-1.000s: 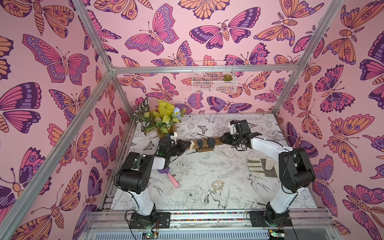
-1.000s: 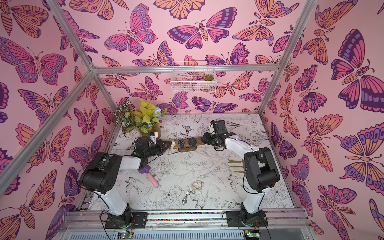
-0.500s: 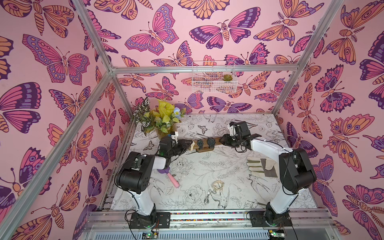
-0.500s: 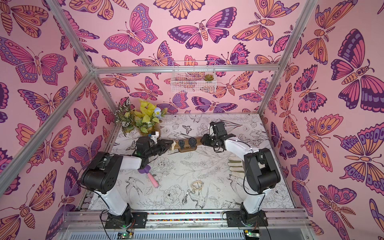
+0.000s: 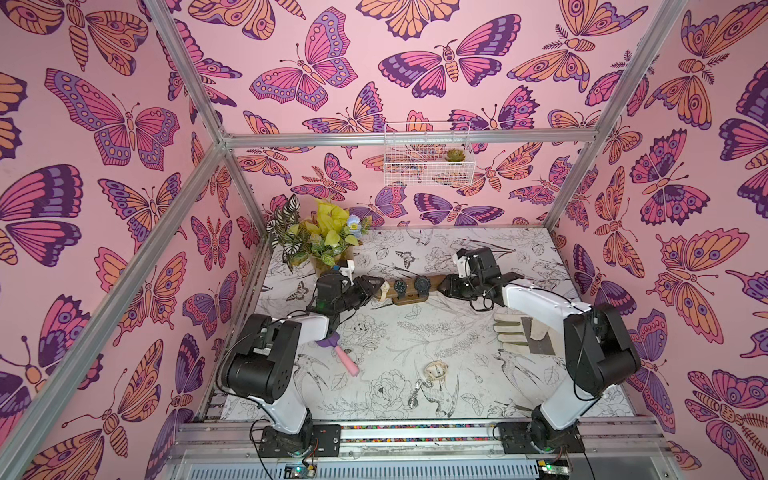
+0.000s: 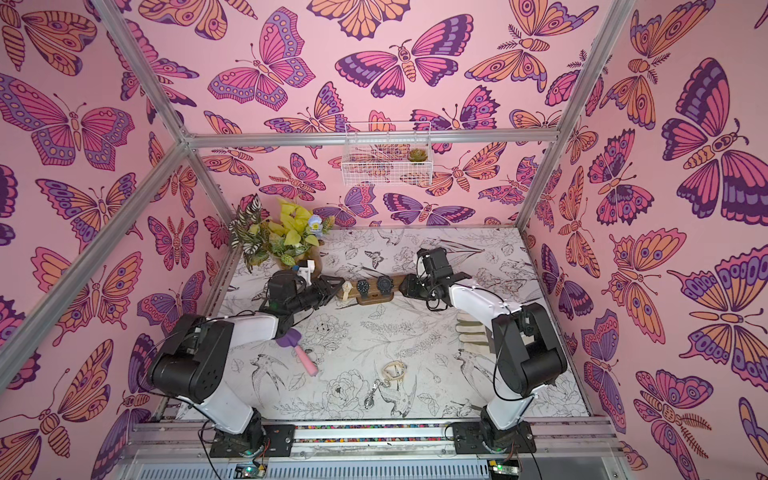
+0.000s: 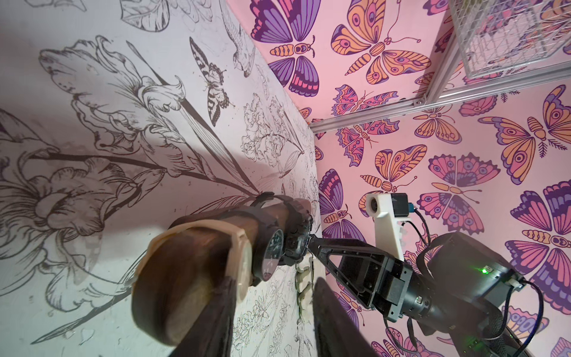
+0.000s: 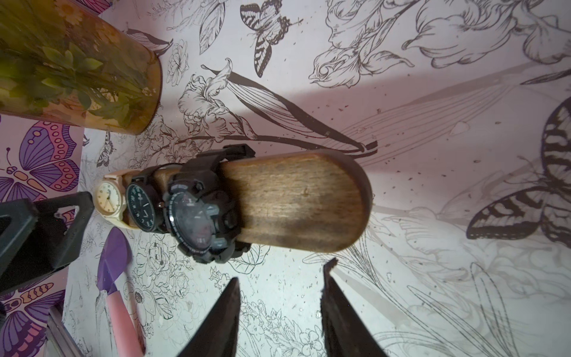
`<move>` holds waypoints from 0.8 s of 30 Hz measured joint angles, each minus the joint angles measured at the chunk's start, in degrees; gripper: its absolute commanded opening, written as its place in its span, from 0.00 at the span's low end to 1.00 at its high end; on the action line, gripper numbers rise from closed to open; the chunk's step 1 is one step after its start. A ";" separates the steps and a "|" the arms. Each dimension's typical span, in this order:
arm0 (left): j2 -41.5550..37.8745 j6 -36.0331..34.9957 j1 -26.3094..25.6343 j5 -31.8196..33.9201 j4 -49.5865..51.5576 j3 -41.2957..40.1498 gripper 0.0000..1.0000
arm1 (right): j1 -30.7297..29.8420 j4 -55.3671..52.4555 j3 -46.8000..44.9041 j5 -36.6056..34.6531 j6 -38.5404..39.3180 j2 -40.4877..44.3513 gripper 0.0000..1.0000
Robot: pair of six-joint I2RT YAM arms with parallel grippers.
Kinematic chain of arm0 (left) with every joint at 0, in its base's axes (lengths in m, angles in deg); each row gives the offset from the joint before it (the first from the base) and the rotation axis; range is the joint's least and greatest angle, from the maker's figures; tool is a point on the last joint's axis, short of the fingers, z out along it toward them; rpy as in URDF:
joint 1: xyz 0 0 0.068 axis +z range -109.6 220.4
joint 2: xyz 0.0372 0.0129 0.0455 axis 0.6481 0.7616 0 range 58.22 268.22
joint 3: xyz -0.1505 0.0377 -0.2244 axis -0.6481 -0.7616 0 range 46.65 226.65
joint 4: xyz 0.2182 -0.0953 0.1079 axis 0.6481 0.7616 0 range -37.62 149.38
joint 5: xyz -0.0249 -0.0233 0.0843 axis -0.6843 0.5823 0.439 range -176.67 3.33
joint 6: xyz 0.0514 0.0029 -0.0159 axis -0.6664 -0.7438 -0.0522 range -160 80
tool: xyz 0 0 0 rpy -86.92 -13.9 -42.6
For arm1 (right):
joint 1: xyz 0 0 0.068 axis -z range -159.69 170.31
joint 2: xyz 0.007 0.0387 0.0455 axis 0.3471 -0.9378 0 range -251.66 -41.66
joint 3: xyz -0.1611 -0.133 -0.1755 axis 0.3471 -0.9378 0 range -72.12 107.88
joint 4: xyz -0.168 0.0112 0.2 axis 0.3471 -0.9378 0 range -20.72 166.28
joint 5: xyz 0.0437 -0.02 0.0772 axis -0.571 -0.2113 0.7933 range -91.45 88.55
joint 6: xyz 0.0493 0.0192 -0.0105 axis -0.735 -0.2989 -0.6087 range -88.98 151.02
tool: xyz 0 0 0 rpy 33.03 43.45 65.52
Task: Place watch on stand
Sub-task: Place the watch on the stand.
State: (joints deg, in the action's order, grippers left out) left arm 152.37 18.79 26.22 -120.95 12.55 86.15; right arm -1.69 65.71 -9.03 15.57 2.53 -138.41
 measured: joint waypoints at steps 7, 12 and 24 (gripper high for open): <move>-6.03 -3.13 -0.11 2.82 6.45 -0.15 0.34 | 0.00 -2.62 0.81 -2.93 1.53 0.94 0.44; -8.57 -5.01 -1.11 4.39 10.21 -0.52 0.31 | 0.00 -4.24 4.87 -4.76 2.36 0.92 0.43; -11.52 -9.38 -9.84 7.65 17.55 -1.75 0.05 | 1.49 -4.70 11.39 -6.99 2.97 -1.90 0.08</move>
State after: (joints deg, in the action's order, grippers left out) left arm 140.85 9.41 16.39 -113.30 30.10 84.40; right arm -0.20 61.01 2.35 8.58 5.51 -140.31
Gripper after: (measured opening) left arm 0.054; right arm 0.097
